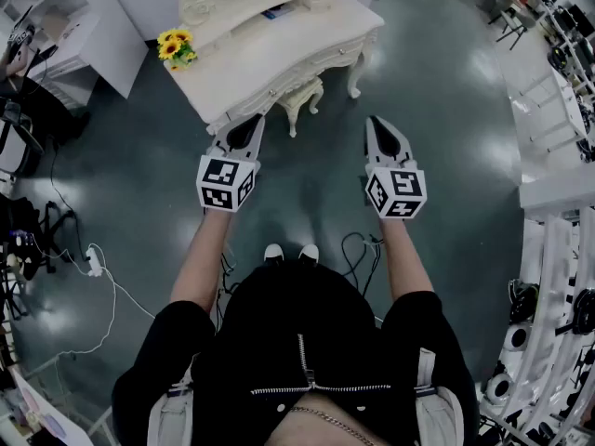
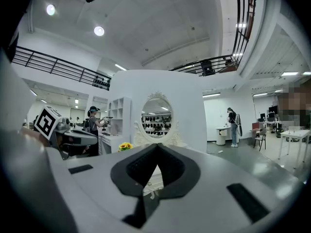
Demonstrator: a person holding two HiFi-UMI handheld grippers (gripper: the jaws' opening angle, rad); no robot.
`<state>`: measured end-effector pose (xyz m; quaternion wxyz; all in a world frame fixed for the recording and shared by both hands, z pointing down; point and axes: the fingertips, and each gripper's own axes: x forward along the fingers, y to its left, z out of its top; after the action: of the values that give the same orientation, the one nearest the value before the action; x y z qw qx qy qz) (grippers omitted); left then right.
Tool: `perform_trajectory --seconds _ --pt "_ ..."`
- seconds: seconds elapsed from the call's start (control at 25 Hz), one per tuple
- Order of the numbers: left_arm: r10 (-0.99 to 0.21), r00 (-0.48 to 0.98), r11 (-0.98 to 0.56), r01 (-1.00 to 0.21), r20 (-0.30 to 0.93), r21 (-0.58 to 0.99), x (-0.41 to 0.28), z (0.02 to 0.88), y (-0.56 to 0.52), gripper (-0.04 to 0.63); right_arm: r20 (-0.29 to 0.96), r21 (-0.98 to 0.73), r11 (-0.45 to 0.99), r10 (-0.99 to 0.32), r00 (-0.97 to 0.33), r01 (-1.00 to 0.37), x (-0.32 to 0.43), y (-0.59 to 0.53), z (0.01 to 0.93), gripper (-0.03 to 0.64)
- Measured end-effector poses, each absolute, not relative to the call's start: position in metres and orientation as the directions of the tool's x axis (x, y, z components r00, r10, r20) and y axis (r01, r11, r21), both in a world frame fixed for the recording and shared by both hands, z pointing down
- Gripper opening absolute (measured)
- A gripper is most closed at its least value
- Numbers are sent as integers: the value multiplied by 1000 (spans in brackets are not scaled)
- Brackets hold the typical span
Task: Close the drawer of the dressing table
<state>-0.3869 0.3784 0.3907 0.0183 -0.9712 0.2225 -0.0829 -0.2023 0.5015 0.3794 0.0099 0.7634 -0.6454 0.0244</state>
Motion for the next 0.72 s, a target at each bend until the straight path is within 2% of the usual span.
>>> perform_trajectory --seconds 0.72 --pt "-460 869 -886 -463 184 -31 -363 410 392 21 55 -45 -91 -995 88 -995 -181 503 397 5"
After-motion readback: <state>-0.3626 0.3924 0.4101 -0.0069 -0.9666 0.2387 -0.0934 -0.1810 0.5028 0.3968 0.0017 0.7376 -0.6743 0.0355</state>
